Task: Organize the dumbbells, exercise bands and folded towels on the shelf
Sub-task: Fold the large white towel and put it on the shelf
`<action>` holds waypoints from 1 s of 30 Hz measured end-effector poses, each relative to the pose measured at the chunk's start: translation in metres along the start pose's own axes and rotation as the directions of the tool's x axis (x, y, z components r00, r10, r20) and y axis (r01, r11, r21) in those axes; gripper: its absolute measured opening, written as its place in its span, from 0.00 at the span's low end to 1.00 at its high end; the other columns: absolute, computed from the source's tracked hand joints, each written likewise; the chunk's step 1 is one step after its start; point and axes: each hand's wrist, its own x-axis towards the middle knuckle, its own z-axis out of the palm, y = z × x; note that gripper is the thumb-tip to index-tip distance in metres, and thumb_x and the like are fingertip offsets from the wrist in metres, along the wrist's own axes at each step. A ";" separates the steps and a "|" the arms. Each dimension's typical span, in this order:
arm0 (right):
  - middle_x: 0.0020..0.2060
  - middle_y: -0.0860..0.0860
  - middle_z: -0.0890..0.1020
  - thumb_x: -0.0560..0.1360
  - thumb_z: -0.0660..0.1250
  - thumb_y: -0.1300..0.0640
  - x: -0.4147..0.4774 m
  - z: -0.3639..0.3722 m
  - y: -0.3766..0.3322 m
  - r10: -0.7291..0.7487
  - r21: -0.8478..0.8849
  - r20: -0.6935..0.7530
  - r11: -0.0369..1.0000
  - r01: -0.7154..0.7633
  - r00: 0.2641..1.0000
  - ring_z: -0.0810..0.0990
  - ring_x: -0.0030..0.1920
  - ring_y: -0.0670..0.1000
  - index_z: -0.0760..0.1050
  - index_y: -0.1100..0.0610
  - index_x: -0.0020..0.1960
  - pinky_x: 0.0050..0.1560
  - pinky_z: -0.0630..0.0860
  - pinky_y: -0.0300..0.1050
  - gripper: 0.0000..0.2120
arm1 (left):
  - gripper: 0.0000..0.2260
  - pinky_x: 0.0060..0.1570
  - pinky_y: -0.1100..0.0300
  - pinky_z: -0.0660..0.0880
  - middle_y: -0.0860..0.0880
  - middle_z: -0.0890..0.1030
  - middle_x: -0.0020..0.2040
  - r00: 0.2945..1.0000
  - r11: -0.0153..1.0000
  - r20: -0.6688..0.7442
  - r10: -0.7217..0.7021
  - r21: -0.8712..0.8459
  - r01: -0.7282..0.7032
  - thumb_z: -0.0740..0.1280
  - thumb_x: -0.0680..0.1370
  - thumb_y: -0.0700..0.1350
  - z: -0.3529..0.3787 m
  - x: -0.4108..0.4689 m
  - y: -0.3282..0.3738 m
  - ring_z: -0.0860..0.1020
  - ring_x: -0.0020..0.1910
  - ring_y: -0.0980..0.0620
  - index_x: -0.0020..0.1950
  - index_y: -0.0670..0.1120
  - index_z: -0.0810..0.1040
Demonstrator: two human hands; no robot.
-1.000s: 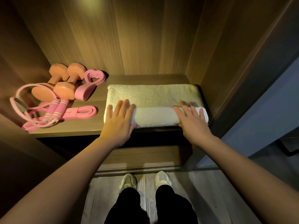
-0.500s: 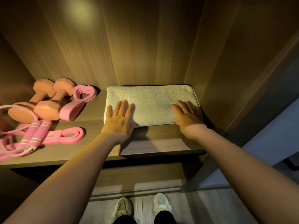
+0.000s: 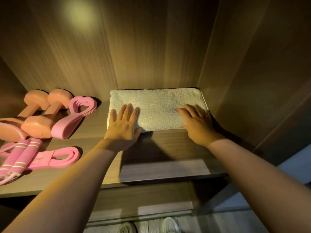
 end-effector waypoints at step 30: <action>0.78 0.49 0.35 0.77 0.63 0.56 0.030 -0.018 -0.022 0.013 0.026 0.234 0.999 -0.019 0.972 0.33 0.76 0.61 0.36 0.46 0.78 0.71 0.41 0.74 0.43 | 0.42 0.73 0.34 0.43 0.43 0.38 0.80 0.998 0.994 0.002 0.068 0.085 -0.068 0.60 0.77 0.62 -0.007 0.027 0.005 0.40 0.78 0.41 0.79 0.51 0.36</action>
